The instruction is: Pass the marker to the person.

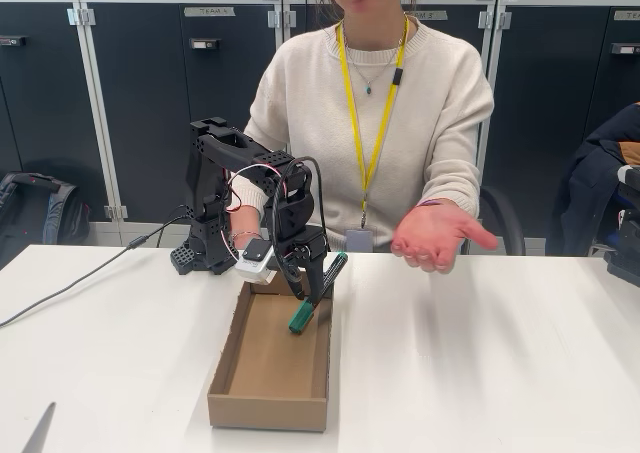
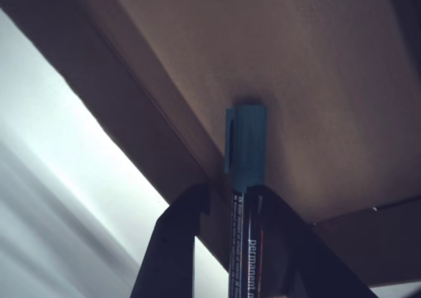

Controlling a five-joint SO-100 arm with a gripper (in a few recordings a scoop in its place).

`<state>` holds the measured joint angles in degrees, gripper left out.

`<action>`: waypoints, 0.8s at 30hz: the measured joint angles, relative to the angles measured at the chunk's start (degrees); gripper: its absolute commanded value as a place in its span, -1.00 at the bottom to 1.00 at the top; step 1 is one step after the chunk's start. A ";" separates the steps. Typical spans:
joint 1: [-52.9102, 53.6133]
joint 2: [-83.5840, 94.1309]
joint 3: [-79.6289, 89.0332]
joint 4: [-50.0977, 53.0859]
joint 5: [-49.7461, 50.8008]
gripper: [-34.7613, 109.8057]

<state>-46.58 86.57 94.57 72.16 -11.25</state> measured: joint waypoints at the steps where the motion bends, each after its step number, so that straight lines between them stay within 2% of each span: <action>1: 0.00 -0.26 0.09 -0.18 0.62 -0.35; 24: -1.14 -2.37 0.18 2.20 1.67 -0.33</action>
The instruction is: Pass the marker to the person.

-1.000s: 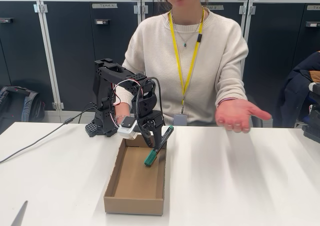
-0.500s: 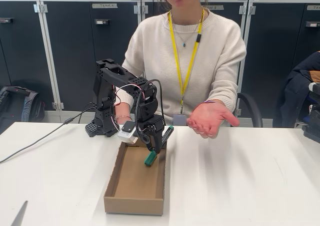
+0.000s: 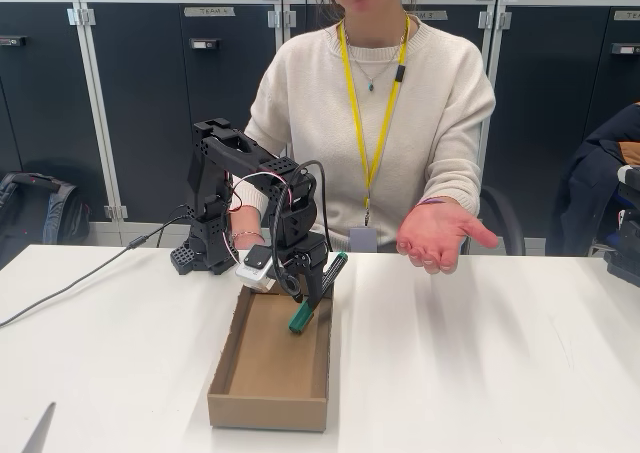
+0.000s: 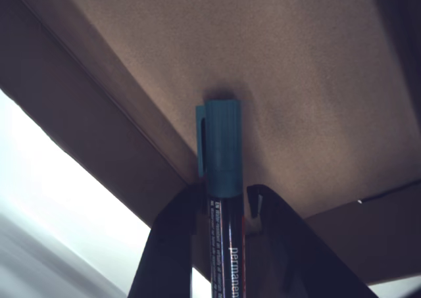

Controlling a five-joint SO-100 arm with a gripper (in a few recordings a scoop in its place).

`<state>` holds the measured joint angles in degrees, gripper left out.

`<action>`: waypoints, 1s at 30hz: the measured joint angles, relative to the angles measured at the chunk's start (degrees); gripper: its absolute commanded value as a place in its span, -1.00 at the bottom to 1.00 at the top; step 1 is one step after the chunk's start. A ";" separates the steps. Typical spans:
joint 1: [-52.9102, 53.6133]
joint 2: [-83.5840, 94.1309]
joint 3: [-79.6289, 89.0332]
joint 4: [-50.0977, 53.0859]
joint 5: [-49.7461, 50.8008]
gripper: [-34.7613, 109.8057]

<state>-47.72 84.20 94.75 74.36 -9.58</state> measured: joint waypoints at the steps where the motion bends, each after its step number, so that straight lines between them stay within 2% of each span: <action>1: 0.00 -0.18 0.00 0.09 0.00 -0.33; 24: -1.41 -2.81 -0.53 -1.41 0.62 -0.34; 30: -1.41 -3.16 -0.53 -1.58 0.79 -0.49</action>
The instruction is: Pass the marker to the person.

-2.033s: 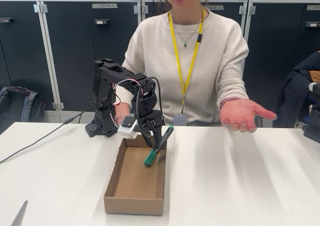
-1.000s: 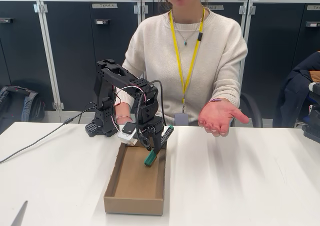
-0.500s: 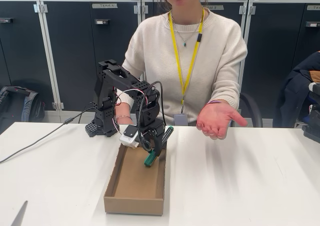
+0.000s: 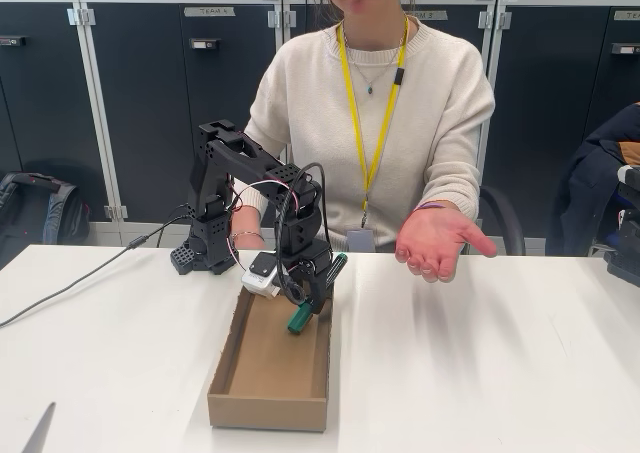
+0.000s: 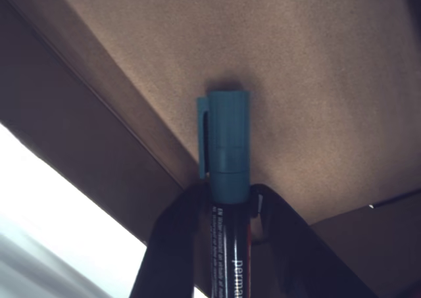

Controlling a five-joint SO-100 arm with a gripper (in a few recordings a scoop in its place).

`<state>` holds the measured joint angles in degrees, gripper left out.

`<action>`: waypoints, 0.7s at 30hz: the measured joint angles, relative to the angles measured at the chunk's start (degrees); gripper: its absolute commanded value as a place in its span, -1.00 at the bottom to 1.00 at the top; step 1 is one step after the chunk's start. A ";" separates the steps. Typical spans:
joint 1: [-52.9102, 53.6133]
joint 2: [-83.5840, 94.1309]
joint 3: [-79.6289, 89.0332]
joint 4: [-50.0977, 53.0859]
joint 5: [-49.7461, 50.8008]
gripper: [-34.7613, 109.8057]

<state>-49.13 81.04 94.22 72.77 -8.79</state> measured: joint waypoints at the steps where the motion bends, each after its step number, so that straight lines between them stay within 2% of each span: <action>1: 0.00 0.00 0.00 -0.09 0.09 -0.52; 4: 0.00 0.00 0.00 0.18 0.35 -0.58; 17: 0.26 0.00 0.00 0.26 -0.09 -0.58; 21: 1.23 2.02 -4.48 4.57 -2.02 -0.58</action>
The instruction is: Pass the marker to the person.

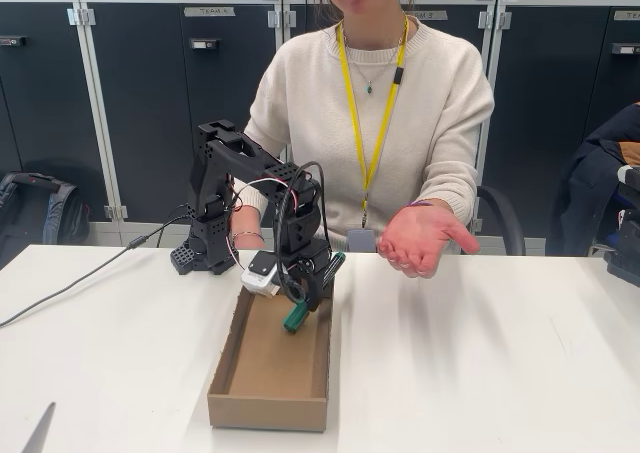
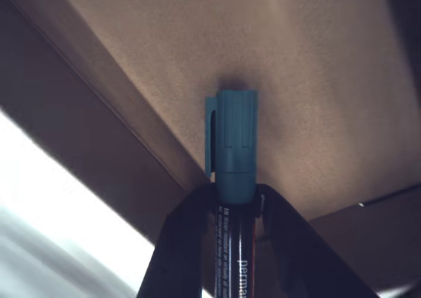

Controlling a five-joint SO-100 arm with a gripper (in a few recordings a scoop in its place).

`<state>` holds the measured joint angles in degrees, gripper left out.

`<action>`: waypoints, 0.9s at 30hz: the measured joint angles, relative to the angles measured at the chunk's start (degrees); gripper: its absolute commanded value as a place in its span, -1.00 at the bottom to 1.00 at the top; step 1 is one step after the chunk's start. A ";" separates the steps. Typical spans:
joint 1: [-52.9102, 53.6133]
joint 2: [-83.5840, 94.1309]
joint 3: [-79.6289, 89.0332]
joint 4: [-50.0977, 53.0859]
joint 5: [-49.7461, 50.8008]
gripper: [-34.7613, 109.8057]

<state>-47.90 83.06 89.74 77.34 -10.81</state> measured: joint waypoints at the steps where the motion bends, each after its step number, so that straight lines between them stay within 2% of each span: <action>1: 0.09 1.05 -1.67 1.32 -0.44 -0.58; 7: 2.90 6.77 -6.68 5.36 -5.19 -0.59; 14: 8.88 8.09 -8.70 -3.52 -19.34 -0.59; 27: 10.20 6.50 -3.78 -38.58 -39.38 -0.59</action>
<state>-37.71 89.56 85.96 38.76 -50.19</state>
